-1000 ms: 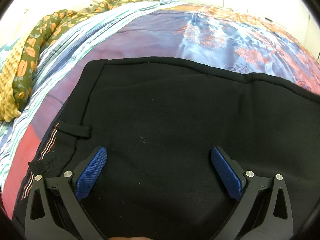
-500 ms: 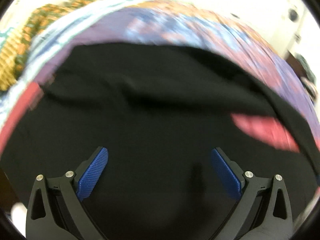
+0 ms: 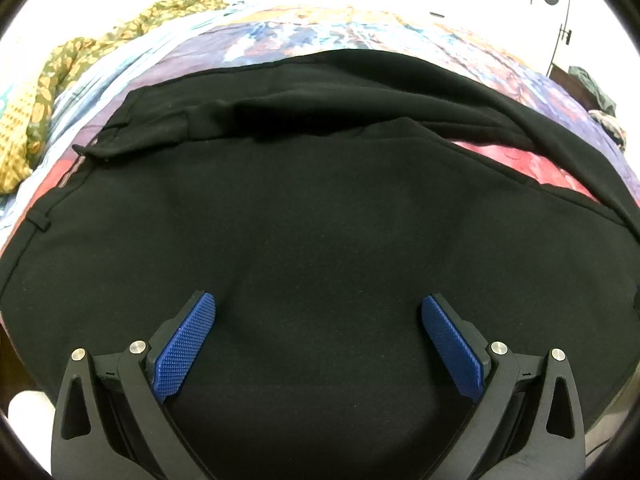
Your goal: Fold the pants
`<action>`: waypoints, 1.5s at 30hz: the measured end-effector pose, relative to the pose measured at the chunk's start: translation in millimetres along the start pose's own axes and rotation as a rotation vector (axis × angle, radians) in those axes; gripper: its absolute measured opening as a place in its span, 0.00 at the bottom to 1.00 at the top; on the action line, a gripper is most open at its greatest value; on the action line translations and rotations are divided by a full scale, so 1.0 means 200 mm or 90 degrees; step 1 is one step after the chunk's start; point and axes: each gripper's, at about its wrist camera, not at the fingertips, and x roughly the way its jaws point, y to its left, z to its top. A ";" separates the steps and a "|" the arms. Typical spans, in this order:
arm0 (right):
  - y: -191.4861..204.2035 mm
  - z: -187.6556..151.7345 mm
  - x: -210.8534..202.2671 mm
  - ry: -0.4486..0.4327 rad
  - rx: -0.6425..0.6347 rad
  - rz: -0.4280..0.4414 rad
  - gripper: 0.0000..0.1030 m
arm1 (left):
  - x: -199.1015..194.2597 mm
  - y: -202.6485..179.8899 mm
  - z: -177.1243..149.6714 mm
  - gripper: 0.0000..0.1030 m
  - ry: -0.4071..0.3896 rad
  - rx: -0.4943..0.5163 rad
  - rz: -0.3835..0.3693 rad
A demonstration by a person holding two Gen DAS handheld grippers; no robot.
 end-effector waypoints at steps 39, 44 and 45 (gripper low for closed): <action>-0.98 0.05 -0.22 -0.175 0.552 0.001 0.05 | -0.05 0.10 0.08 0.99 0.033 -0.032 -0.044; -0.85 0.23 -0.53 -0.231 0.396 0.080 0.05 | -0.14 0.20 0.38 0.99 0.017 -0.110 -0.176; -0.81 0.25 -0.60 -0.244 0.367 0.094 0.05 | -0.13 0.22 0.49 0.99 0.012 -0.129 -0.199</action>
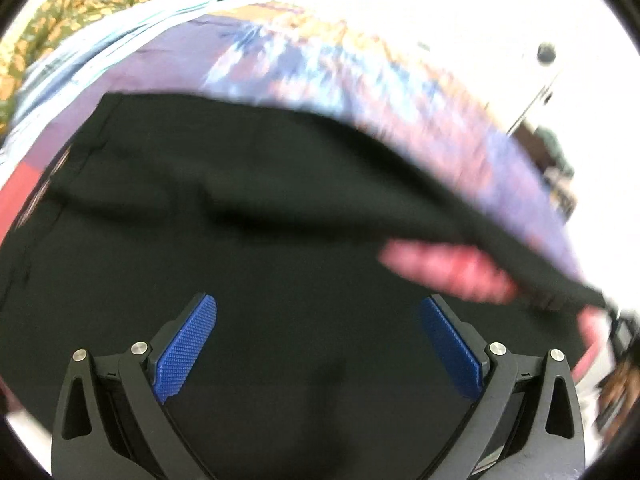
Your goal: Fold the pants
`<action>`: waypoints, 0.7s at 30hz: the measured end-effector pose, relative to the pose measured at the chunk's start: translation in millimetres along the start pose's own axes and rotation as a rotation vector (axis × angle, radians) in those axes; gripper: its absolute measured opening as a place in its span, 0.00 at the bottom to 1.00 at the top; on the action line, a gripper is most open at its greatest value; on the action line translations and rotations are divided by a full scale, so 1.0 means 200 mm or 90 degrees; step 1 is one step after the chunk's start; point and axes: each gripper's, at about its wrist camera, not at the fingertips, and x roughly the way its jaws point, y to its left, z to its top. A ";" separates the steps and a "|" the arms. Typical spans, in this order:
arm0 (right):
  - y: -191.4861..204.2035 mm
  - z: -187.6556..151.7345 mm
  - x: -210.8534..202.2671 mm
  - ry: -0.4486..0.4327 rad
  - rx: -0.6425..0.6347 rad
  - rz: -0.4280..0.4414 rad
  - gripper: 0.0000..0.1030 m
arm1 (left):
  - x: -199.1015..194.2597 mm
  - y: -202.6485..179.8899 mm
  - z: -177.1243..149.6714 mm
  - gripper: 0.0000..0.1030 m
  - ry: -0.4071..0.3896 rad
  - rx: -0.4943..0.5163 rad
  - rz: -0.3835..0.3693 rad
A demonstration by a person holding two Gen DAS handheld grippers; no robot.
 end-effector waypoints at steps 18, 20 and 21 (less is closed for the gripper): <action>0.29 0.02 -0.79 -0.039 -0.173 0.246 0.05 | 0.67 0.08 0.69 0.52 0.091 -0.214 -0.097; 0.25 0.02 -0.76 -0.028 -0.173 0.202 0.05 | 0.59 0.11 0.68 0.07 0.077 -0.213 -0.103; 0.21 0.02 -0.72 -0.021 -0.167 0.175 0.05 | 0.51 0.14 0.67 0.10 0.062 -0.212 -0.121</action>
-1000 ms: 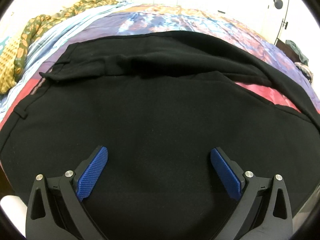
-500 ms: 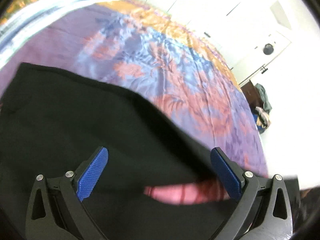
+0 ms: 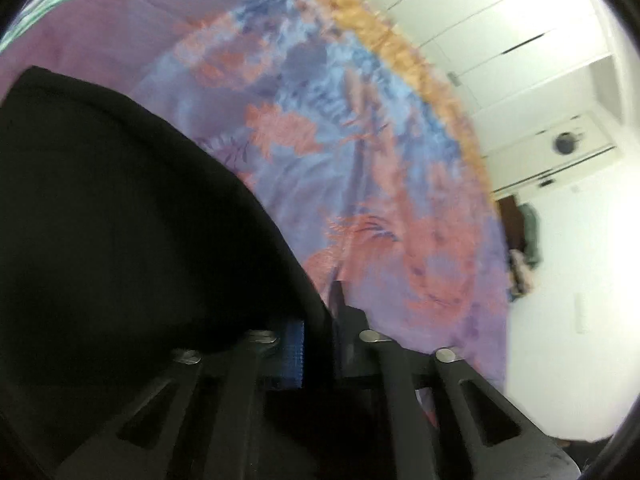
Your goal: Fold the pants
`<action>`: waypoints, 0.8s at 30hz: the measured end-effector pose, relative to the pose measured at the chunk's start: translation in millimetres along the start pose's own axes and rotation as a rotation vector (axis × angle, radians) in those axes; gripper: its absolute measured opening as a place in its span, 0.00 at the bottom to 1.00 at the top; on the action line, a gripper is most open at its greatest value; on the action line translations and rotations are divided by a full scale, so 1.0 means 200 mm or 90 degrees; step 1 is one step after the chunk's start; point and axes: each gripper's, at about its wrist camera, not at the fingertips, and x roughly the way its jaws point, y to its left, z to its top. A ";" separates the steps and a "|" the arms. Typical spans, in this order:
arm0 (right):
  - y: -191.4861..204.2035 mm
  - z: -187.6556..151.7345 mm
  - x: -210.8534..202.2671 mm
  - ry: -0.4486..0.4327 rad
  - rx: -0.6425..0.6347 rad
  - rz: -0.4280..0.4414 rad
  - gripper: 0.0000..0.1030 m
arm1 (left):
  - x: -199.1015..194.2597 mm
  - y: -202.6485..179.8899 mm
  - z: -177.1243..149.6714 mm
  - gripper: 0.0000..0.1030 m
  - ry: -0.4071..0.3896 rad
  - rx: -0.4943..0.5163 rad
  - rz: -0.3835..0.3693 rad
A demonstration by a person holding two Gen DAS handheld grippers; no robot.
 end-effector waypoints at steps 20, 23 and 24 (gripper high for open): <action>-0.81 -0.15 0.57 0.279 0.152 -0.314 0.05 | -0.68 0.35 -1.14 0.08 -0.073 0.055 0.125; -0.83 -0.15 0.60 0.295 0.138 -0.333 0.05 | -0.70 0.33 -1.13 0.08 -0.080 0.062 0.120; -0.83 -0.16 0.61 0.302 0.135 -0.340 0.05 | -0.70 0.33 -1.13 0.08 -0.083 0.060 0.117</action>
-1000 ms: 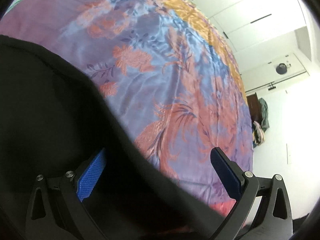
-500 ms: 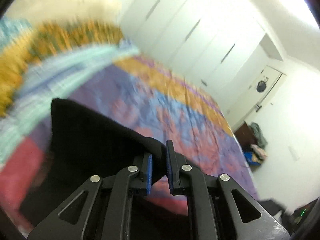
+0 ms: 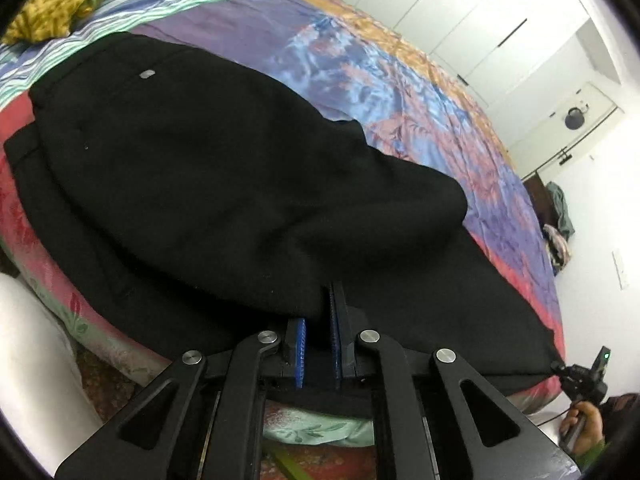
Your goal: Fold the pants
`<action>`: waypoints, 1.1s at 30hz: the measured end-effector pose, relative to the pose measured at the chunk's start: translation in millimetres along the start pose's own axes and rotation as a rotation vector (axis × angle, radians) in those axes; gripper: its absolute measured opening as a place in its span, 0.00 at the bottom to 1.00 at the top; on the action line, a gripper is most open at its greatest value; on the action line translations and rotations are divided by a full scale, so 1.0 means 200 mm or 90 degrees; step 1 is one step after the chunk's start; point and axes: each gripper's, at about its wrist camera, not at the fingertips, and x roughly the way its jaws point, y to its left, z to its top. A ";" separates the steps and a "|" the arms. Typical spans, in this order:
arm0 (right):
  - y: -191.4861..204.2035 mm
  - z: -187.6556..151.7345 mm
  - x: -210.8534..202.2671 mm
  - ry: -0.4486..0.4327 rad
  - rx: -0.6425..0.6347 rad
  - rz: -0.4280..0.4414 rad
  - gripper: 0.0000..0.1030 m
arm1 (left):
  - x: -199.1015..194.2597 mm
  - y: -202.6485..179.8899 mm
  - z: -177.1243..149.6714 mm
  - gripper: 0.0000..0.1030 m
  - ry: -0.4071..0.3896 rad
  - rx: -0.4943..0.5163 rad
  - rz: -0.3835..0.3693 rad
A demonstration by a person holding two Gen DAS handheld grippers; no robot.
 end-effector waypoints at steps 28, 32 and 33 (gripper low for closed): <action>-0.03 0.07 -0.03 -0.040 -0.040 -0.177 0.06 | 0.00 -0.08 -0.24 0.06 0.078 0.117 0.042; -0.02 0.07 -0.03 -0.038 -0.050 -0.188 0.06 | 0.01 -0.08 -0.25 0.07 0.086 0.126 0.049; -0.02 0.07 -0.03 -0.037 -0.053 -0.192 0.06 | 0.01 -0.07 -0.25 0.10 0.091 0.125 0.050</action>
